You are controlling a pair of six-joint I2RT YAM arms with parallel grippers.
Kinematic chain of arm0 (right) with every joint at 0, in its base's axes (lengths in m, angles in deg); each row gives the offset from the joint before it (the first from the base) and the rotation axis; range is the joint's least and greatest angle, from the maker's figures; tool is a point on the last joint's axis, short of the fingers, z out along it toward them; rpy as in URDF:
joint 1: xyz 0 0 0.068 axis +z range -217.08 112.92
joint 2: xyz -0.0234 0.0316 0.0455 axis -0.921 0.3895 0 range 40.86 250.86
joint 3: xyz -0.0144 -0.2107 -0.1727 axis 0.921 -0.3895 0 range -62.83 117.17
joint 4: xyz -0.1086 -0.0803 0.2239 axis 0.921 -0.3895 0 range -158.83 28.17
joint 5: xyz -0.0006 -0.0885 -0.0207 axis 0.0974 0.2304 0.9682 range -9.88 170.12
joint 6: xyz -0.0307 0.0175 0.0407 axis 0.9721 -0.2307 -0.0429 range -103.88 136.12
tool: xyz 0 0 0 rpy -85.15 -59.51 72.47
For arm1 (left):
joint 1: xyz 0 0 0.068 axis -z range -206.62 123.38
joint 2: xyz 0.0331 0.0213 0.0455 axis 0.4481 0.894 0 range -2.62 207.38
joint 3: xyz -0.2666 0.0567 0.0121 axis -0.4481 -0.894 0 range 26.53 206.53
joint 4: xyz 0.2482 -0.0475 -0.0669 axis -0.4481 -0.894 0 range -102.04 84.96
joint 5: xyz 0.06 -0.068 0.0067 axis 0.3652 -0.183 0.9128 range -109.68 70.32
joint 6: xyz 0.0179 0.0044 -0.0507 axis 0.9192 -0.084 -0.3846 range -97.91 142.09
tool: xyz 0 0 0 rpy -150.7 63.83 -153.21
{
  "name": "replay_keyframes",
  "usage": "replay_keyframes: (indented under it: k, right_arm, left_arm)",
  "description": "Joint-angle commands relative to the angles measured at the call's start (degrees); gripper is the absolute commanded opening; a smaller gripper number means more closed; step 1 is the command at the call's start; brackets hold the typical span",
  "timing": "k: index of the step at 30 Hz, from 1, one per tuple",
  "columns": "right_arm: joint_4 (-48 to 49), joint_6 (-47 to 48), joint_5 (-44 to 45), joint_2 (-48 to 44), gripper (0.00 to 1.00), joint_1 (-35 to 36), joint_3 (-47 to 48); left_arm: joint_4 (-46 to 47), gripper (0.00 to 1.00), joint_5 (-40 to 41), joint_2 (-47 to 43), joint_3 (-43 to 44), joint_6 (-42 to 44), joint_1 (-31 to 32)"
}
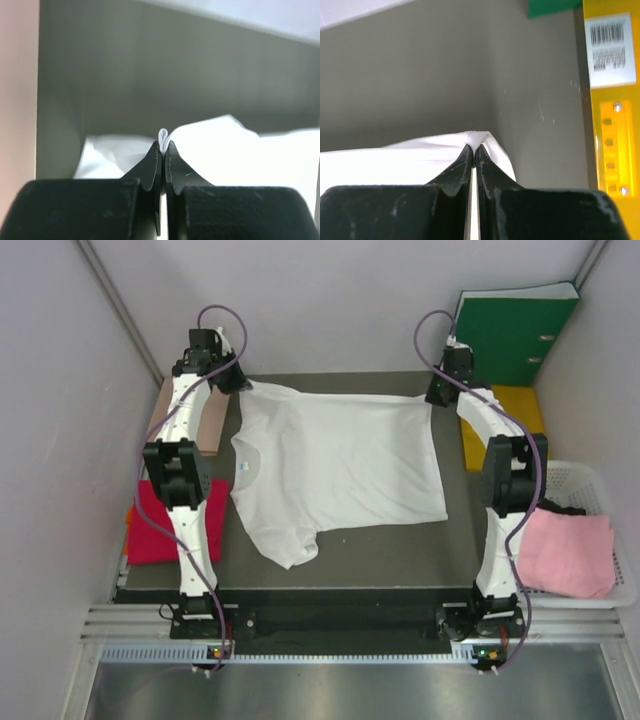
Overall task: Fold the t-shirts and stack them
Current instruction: Fold the flattened tshirt in 1/3 of the way
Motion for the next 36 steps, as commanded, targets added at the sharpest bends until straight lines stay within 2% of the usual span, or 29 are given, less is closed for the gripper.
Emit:
replay_keyframes:
  k: [1,4,10,20,23,24,26,27,29,35,36]
  right_arm:
    - [-0.29,0.07,0.14,-6.63,0.00,-1.23,-4.94]
    - [0.06,0.07,-0.04,-9.70,0.00,-1.23,-10.21]
    - [0.59,0.60,0.14,-14.89,0.00,-1.14,-18.91]
    - [-1.88,1.30,-2.93,-12.96,0.02,-0.79,-24.19]
    - [-4.84,1.65,-4.59,-11.48,0.16,-0.71,-23.85]
    - [-5.99,1.83,-4.70,-11.12,0.35,-0.79,-23.67]
    - [-7.49,1.57,-3.47,-11.11,0.55,-0.71,-24.36]
    - [-7.59,1.39,-3.38,-11.46,0.79,-0.71,-24.89]
    - [-7.41,0.77,-1.88,-13.05,0.93,-0.71,-26.47]
    - [-8.38,-0.63,-2.94,-13.40,0.95,-0.71,-27.53]
    - [-8.38,-1.24,-4.33,-13.40,0.95,-0.71,-27.62]
  left_arm:
    - [0.83,0.00,-1.90,-11.96,-11.46,0.96,0.05]
    - [0.13,0.00,-1.38,-18.64,-25.06,0.44,0.57]
    - [0.92,0.00,3.01,-32.53,-43.36,-0.88,2.68]
    - [-4.26,0.00,1.87,-39.75,-58.33,-0.88,4.79]
    - [-4.27,0.00,3.10,-40.89,-62.28,-2.03,5.76]
    - [-4.35,0.00,3.45,-41.50,-63.16,-2.81,6.02]
    - [-4.27,0.00,3.89,-42.38,-65.53,-3.34,6.99]
    - [-4.27,0.00,4.16,-42.65,-66.33,-3.69,7.25]
    - [-4.27,0.00,4.77,-43.44,-68.44,-4.13,7.96]
    - [-5.32,0.00,7.94,-44.85,-73.10,-4.22,8.57]
    - [-6.97,0.32,8.37,-44.85,-73.71,-4.31,8.57]
